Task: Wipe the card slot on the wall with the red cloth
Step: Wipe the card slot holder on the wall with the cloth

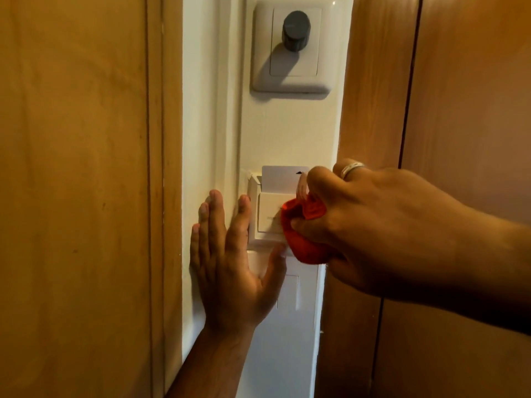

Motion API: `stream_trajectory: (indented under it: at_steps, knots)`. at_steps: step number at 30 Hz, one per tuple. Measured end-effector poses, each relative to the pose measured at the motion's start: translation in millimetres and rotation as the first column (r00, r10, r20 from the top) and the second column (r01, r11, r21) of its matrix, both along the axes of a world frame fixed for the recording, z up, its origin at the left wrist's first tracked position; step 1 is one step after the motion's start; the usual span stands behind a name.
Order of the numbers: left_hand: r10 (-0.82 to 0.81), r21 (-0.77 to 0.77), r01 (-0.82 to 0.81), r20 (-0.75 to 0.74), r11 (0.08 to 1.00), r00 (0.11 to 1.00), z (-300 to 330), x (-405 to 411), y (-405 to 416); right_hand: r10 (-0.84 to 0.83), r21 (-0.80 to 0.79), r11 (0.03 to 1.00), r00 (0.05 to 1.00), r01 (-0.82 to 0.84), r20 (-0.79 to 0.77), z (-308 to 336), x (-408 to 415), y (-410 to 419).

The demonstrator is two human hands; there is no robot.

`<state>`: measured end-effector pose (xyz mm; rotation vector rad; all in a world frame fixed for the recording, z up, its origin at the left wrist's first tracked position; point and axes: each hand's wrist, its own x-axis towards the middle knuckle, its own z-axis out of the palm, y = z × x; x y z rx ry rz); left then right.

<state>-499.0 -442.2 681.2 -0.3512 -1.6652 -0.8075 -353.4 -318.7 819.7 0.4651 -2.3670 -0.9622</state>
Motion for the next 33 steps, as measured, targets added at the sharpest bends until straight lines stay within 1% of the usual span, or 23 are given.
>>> stream_trajectory:
  at_steps: [3,6,10,13,15,17,19,20,22,23,25,27,29,33]
  knots:
    - [-0.024,0.007,0.024,0.005,1.000,1.000,1.5,1.0,0.0,0.028,-0.010,1.000,1.000,-0.028,0.002,4.9,0.7,-8.0]
    - [-0.048,0.015,0.048,-0.014,0.999,0.999,0.9,2.4,-0.6,0.057,0.060,0.997,0.998,-0.058,0.020,-0.4,-2.1,-15.4]
    - [-0.017,0.008,0.017,-0.026,1.000,1.000,2.4,3.0,0.5,0.080,0.033,0.996,0.996,-0.079,-0.045,8.0,-4.3,-21.6]
    - [-0.004,-0.010,0.003,-0.048,1.000,0.999,-0.5,0.6,-0.1,0.085,0.072,0.994,0.996,-0.084,-0.007,4.1,-5.0,-23.6]
    - [-0.014,0.004,0.014,-0.057,1.000,0.998,-1.4,-1.3,-0.8,0.104,0.016,0.994,0.994,-0.104,-0.014,5.7,-0.9,-17.1]
    - [-0.034,0.028,0.036,-0.088,0.999,0.996,-0.2,-1.5,0.4,0.213,-0.039,0.975,0.972,-0.217,-0.099,8.4,0.6,-7.9]
    - [-0.067,0.054,0.076,-0.139,0.996,0.988,0.8,-1.2,1.9,0.301,-0.035,0.951,0.944,-0.308,-0.136,0.9,-0.6,-0.9]
    - [-0.074,0.059,0.084,-0.148,0.995,0.986,0.9,-1.1,2.1,0.303,-0.010,0.952,0.943,-0.307,-0.137,-5.8,-2.6,1.6]
    - [-0.054,0.030,0.058,-0.115,0.998,0.992,0.3,-1.8,1.0,0.227,0.027,0.974,0.967,-0.225,-0.117,-16.0,-9.4,6.2]
    - [-0.042,0.014,0.044,-0.093,0.999,0.995,-1.0,-2.6,0.3,0.174,0.022,0.985,0.979,-0.172,-0.102,-18.7,-12.9,8.2]
    - [-0.036,0.003,0.037,-0.073,0.999,0.997,-2.2,-3.4,-0.5,0.114,-0.019,0.993,0.989,-0.116,-0.092,-21.2,-18.1,11.8]
    - [-0.041,0.002,0.042,-0.062,0.999,0.997,-0.7,-2.1,-0.7,0.104,-0.041,0.993,0.991,-0.108,-0.087,-24.3,-20.0,12.0]
    - [-0.038,-0.006,0.037,-0.047,0.999,0.998,-0.4,-1.4,-0.6,0.120,-0.030,0.992,0.989,-0.123,-0.086,-24.7,-19.9,13.2]
    - [-0.017,0.003,0.017,-0.040,1.000,0.999,-0.8,0.0,-0.4,0.111,-0.021,0.993,0.988,-0.114,-0.110,-9.9,-16.2,11.9]
